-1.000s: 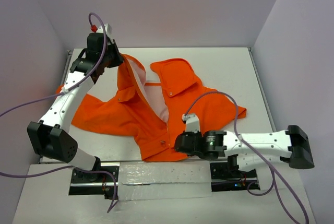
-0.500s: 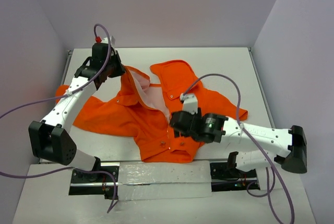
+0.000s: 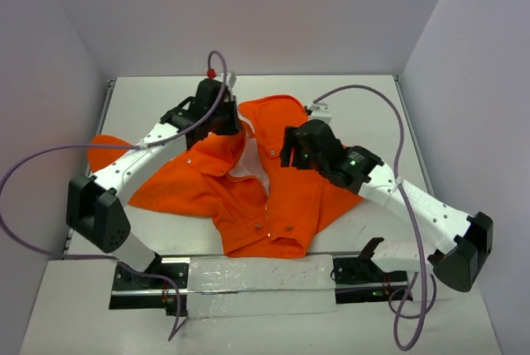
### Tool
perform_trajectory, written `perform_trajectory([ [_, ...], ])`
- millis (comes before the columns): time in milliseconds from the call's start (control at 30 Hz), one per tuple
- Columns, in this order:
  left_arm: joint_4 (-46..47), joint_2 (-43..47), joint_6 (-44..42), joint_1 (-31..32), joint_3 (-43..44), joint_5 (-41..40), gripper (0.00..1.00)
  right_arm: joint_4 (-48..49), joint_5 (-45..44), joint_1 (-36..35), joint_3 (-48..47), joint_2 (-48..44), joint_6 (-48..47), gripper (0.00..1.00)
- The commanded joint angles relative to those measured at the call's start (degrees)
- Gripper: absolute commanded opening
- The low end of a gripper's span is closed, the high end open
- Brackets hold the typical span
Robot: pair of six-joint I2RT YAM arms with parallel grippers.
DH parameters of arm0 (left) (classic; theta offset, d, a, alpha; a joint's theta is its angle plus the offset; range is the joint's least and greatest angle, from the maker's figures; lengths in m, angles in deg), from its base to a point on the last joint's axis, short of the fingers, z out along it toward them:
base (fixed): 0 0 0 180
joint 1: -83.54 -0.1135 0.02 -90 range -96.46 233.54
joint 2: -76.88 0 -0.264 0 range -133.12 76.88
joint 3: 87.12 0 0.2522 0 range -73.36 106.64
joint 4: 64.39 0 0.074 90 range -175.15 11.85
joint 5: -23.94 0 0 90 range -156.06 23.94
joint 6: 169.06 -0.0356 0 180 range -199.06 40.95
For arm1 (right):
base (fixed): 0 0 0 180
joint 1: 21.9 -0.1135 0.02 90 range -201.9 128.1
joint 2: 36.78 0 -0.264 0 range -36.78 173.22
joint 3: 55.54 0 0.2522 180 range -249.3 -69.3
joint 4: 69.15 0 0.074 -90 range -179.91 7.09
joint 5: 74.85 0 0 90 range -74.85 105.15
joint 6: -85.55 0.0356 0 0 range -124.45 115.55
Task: Zip up the jacket
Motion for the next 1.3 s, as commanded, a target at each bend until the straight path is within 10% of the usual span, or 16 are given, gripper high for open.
perform_trajectory([
  [0,1.26,-5.53,0.01,5.68,8.97,0.63,0.56,1.15,1.31,8.65,5.59,-10.40,0.23,0.73],
  [67,1.17,-8.96,-0.87,8.39,11.92,2.07,0.81,1.11,1.91,11.93,8.69,-14.03,0.60,0.73],
  [167,-0.78,-12.08,-1.85,9.86,18.15,2.25,0.86,1.17,3.31,15.67,12.92,-17.44,0.47,0.73],
  [1267,2.63,-10.73,5.47,3.34,-0.79,-2.04,0.84,37.84,32.17,23.08,8.94,24.82,22.36,0.66],
])
